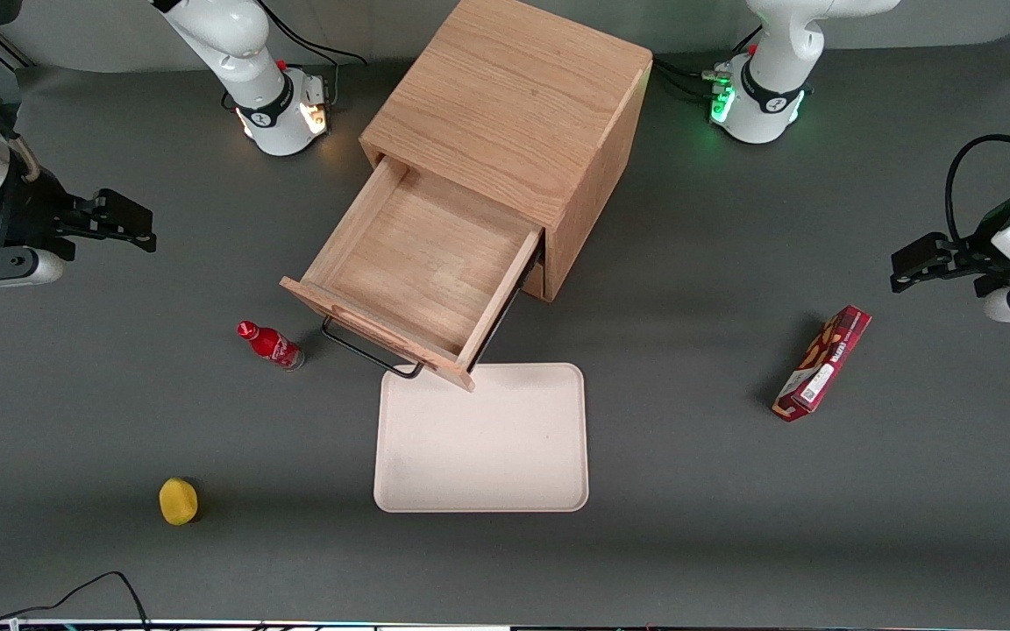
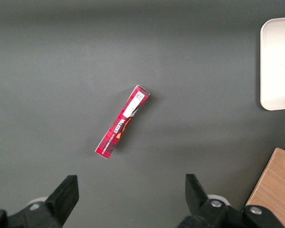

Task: Open upper drawer

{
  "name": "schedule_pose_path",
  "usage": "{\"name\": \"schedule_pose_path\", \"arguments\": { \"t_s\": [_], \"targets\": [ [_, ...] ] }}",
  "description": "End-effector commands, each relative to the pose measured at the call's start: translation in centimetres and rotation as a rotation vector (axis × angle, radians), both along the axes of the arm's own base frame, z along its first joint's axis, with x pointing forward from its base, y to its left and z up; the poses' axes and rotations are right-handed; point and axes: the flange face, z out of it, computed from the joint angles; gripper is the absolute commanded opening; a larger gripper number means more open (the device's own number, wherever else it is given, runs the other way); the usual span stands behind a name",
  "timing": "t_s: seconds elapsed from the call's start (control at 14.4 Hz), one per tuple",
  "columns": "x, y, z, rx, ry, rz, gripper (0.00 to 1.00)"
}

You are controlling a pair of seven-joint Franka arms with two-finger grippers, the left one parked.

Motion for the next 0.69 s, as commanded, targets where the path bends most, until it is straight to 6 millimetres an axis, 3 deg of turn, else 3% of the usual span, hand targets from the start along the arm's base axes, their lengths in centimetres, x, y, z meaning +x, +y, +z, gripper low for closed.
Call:
{"name": "schedule_pose_path", "arguments": {
  "t_s": [0.0, 0.28, 0.49, 0.62],
  "targets": [
    [-2.8, 0.2, -0.9, -0.065, -0.032, -0.109, 1.00],
    [-3.1, -1.0, -1.3, -0.087, -0.020, -0.142, 1.00],
    [-4.5, -0.6, -0.5, -0.101, -0.034, -0.132, 1.00],
    [-5.6, -1.8, -0.1, -0.093, -0.037, -0.091, 1.00]
  ]
}}
